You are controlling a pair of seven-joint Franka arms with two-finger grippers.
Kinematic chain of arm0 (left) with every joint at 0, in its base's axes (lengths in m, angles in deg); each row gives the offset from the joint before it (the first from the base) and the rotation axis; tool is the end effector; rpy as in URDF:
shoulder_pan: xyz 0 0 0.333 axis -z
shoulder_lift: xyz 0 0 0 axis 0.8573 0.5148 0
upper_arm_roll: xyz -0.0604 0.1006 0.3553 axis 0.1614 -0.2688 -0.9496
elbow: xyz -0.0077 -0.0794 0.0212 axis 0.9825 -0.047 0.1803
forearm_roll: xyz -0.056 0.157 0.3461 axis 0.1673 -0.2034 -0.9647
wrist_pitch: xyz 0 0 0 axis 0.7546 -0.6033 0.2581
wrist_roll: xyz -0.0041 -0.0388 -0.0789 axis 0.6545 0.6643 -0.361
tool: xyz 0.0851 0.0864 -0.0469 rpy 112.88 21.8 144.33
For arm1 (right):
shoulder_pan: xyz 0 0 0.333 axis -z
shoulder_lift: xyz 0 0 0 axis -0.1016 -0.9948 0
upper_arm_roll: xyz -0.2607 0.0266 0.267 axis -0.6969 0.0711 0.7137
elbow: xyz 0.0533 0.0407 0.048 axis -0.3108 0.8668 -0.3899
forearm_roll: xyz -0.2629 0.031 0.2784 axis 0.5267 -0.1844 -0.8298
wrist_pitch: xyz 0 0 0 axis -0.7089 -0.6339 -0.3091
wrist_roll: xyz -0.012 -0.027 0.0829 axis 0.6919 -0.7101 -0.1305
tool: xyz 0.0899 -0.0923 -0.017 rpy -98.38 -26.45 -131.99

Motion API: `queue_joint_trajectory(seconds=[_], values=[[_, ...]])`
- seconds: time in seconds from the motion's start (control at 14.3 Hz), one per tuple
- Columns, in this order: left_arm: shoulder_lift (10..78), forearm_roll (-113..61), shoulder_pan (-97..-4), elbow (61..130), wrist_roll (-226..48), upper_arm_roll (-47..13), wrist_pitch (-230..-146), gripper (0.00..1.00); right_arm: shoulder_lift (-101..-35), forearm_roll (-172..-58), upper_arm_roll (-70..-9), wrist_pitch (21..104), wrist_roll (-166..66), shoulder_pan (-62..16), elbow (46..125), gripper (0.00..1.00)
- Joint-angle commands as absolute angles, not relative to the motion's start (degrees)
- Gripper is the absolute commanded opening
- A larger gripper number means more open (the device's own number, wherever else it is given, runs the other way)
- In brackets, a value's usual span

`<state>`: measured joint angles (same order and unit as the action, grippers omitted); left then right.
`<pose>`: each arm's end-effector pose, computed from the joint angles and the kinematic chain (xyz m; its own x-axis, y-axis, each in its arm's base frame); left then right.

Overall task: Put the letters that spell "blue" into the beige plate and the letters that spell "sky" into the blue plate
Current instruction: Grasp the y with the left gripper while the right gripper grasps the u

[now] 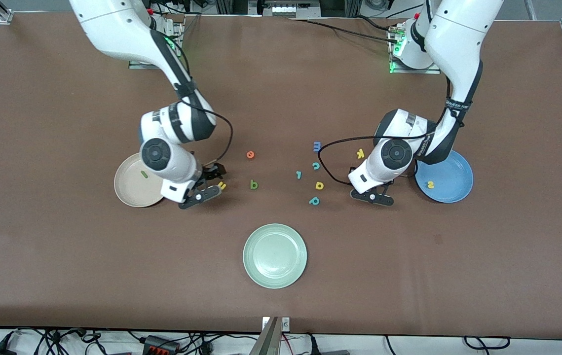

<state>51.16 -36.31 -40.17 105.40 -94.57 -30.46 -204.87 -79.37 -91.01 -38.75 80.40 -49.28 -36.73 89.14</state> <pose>0.5847 -0.2502 0.2163 0.9682 -0.2011 -0.1487 -0.2030 -0.9792 0.0023 0.6006 0.3075 0.2367 0.9261 0.3708 -0.0694 0.3623 -0.9255 -0.1100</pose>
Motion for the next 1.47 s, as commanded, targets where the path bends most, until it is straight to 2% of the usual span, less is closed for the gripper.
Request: queue_joint_trajectory(seconds=[0.0, 0.07, 0.28, 0.35, 0.49, 0.56, 0.63, 0.7, 1.12, 1.33, 1.4], values=[[51.23, -37.22, -40.21, 105.39, -94.55, -30.36, -205.30, 0.67, -80.41, -92.11, -39.27, 79.76, -39.65, -37.03, 86.26, 0.97], [51.23, -37.22, -40.21, 105.39, -94.55, -30.36, -205.39, 0.66, -80.33, -92.02, -39.27, 79.67, -33.59, -36.77, 86.26, 0.90], [51.75, -37.22, -39.95, 105.39, -94.55, -30.36, -206.61, 0.65, -80.41, -92.11, -39.27, 79.76, -17.68, -36.94, 86.17, 0.88], [52.19, -37.22, -40.21, 105.39, -94.55, -30.36, -207.05, 0.61, -80.76, -92.11, -39.27, 79.76, -11.27, -36.86, 86.17, 0.87], [52.90, -37.22, -39.95, 105.48, -94.55, -30.36, -208.11, 0.51, -81.81, -91.68, -39.27, 79.85, 2.08, -37.29, 85.99, 0.84], [52.99, -37.22, -39.77, 105.48, -94.55, -30.36, -208.11, 0.42, -81.99, -91.32, -39.36, 79.76, 5.20, -37.82, 86.08, 0.80], [53.08, -37.22, -39.77, 105.56, -94.55, -30.36, -208.11, 0.28, -82.17, -91.32, -39.36, 79.76, 5.58, -38.08, 86.25, 0.78], [53.08, -37.31, -39.86, 105.56, -94.55, -30.36, -208.11, 0.19, -82.69, -91.32, -39.36, 79.76, 5.75, -38.09, 86.17, 0.77], [52.29, -37.48, -40.56, 105.65, -93.16, -30.36, -207.94, 0.13, -83.67, -91.50, -39.36, 79.76, 6.28, -38.17, 86.26, 0.68], [48.52, -37.48, -45.81, 105.48, -83.42, -30.36, -206.54, 0.14, -83.93, -91.41, -39.36, 79.76, 6.20, -38.26, 86.17, 0.56], [47.03, -37.39, -48.53, 105.13, -79.30, -30.18, -202.70, 0.15, -83.93, -91.41, -39.36, 79.76, 6.11, -38.26, 86.08, 0.51]])
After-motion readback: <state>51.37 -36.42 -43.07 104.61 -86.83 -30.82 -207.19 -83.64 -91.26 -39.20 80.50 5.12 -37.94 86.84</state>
